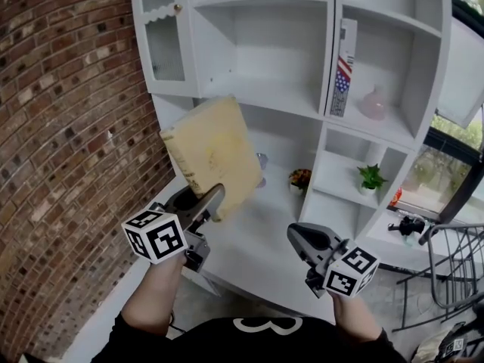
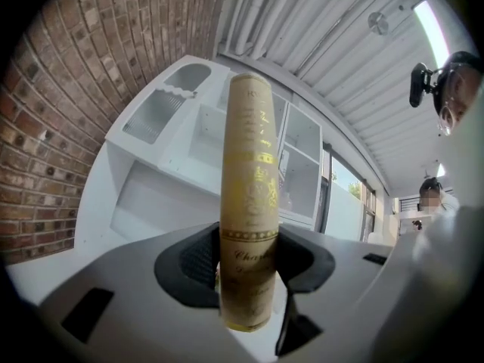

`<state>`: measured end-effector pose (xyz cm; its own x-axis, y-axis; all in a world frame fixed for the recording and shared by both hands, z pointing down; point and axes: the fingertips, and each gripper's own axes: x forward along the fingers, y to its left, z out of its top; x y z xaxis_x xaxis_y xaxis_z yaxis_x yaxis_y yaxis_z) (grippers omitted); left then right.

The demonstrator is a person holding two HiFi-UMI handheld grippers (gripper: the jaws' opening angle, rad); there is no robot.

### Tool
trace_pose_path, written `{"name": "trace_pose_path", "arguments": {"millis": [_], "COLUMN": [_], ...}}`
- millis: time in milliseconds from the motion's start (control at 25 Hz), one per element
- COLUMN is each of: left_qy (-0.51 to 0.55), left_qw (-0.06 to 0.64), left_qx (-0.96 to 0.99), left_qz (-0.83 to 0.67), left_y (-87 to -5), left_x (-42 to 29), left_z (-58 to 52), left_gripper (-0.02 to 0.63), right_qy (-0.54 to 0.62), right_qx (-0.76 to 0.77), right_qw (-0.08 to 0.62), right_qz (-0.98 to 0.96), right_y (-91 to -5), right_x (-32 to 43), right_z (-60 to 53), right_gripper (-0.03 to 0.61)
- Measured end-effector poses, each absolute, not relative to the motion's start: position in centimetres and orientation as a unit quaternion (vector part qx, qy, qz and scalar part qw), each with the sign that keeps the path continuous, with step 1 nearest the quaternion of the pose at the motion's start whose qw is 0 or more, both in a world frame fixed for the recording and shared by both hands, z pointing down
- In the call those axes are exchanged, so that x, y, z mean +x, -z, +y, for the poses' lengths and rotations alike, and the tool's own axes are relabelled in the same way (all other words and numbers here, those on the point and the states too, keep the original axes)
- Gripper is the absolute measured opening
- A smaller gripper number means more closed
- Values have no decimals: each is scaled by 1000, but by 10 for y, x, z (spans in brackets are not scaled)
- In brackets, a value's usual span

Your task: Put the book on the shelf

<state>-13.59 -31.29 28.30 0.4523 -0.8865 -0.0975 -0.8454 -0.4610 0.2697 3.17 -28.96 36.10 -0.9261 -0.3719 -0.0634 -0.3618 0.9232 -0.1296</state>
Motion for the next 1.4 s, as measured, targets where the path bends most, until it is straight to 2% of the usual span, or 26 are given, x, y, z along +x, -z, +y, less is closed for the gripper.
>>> {"name": "trace_pose_path", "arguments": {"millis": [600, 1400], "left_qy": [103, 58], "left_qw": [14, 0], "left_qx": [859, 863], "left_qz": [-501, -502], "left_y": [-180, -143], "left_x": [-177, -200], "left_z": [-400, -523], "left_gripper": [190, 190], "right_qy": [33, -1], "right_qx": [-246, -280], "right_qw": [35, 27], "right_qz": [968, 960], "right_y": [-330, -307], "right_x": [5, -29], "right_z": [-340, -386], "right_gripper": [11, 11]}}
